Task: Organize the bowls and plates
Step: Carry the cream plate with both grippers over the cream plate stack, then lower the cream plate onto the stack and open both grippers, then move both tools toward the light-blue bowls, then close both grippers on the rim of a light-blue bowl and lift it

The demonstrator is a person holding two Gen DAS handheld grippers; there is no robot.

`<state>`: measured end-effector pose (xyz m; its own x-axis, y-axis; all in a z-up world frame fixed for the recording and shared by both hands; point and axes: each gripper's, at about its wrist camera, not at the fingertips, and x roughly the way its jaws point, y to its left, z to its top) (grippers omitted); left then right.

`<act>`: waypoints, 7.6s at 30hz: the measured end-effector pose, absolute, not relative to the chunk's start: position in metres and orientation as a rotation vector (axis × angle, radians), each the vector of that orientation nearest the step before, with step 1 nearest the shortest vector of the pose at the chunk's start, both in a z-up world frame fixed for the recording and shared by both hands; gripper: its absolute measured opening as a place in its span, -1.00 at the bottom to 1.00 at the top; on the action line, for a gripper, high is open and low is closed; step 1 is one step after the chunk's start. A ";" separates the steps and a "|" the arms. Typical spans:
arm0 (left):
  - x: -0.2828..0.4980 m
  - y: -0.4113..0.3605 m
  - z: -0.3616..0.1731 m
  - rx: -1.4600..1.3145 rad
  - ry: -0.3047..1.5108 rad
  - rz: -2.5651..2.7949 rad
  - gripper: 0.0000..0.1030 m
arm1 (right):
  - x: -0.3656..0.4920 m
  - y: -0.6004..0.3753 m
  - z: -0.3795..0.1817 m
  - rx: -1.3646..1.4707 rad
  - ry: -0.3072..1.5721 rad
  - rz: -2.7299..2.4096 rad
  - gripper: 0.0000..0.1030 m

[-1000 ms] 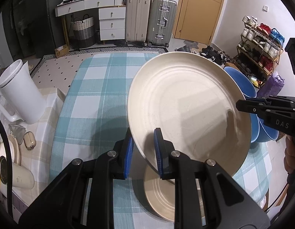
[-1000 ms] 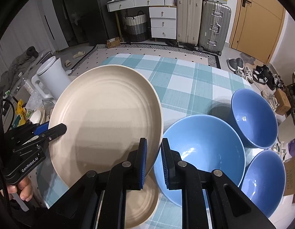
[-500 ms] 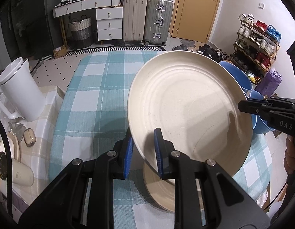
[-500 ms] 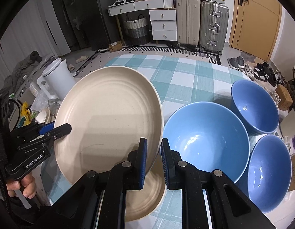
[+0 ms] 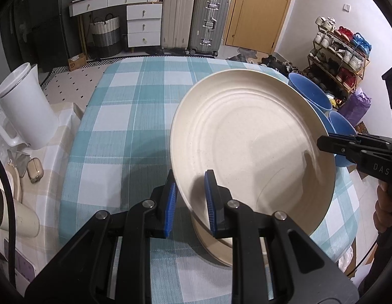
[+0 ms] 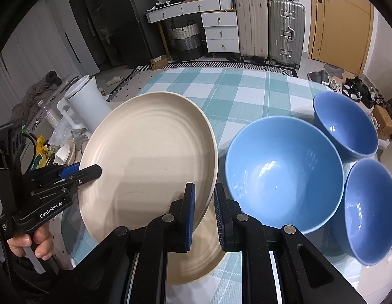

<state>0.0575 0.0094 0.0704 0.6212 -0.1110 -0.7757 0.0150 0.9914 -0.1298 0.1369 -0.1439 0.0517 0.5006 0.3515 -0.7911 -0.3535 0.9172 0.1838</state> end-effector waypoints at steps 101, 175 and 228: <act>0.055 -0.008 0.033 -0.119 0.926 -0.153 0.66 | 0.098 -0.175 -0.004 0.093 0.997 0.298 0.64; 0.290 -0.198 0.141 -0.020 0.835 -0.346 0.97 | 0.202 -0.386 0.143 0.198 0.696 0.027 0.98; 0.418 -0.290 0.017 0.014 1.089 -0.389 -0.25 | 0.314 -0.439 0.007 0.308 0.986 0.017 0.02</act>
<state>0.4179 -0.2903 0.0173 0.4022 -0.3010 -0.8647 0.3150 0.9323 -0.1780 0.3143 -0.4390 0.0067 0.5557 0.1529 -0.8172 0.1248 0.9564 0.2639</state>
